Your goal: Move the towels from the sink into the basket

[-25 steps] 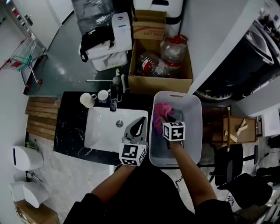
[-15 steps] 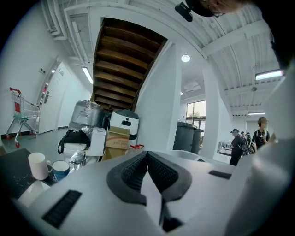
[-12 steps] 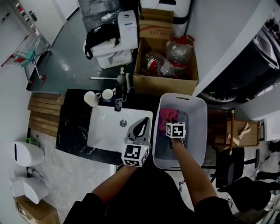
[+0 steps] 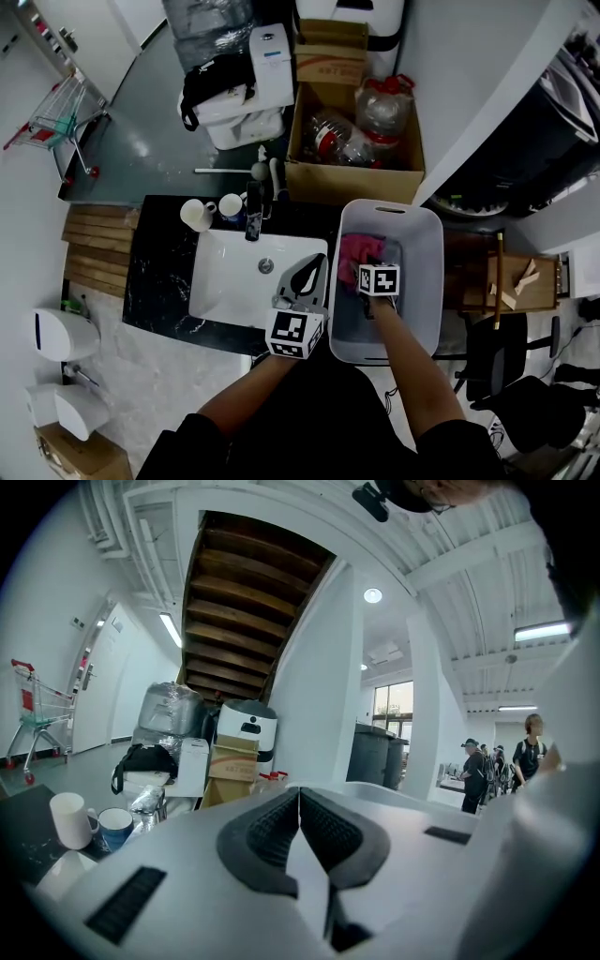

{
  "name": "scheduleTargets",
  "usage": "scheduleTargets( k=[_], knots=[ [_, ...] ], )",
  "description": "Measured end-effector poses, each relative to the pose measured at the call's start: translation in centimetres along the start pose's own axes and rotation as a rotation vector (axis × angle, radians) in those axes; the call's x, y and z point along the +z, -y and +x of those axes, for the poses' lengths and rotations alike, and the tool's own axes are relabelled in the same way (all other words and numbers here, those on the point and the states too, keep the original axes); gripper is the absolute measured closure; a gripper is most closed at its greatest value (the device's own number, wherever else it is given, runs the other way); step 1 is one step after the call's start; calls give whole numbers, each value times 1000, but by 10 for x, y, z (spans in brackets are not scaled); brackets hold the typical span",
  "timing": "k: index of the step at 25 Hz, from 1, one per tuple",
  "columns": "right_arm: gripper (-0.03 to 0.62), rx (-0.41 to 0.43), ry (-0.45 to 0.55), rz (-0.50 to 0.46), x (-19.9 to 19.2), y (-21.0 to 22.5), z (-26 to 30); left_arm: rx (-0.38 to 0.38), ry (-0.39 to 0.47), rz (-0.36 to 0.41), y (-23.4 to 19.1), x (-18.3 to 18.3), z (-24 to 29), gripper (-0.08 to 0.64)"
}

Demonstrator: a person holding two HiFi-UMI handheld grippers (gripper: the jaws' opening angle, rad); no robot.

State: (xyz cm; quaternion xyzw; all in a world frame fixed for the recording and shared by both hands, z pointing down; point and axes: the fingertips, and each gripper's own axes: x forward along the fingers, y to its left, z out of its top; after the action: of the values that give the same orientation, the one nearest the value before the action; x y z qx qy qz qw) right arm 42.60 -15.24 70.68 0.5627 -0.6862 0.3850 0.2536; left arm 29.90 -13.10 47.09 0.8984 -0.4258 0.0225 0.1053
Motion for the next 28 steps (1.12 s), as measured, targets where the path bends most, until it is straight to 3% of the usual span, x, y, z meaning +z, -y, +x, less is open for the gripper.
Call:
scheduleTargets(
  k=[9,20,28],
  knots=[
    [339,-33,77,-18,27,1,-27,-14,13,-28,7,7,-3,545],
    [341,44,172,-8,47,-11,-71,6,37,-40,16,16,-7,546],
    [418,74,308,-41,72,-45,-120,6,50,-23,27,18,-9,545]
  ],
)
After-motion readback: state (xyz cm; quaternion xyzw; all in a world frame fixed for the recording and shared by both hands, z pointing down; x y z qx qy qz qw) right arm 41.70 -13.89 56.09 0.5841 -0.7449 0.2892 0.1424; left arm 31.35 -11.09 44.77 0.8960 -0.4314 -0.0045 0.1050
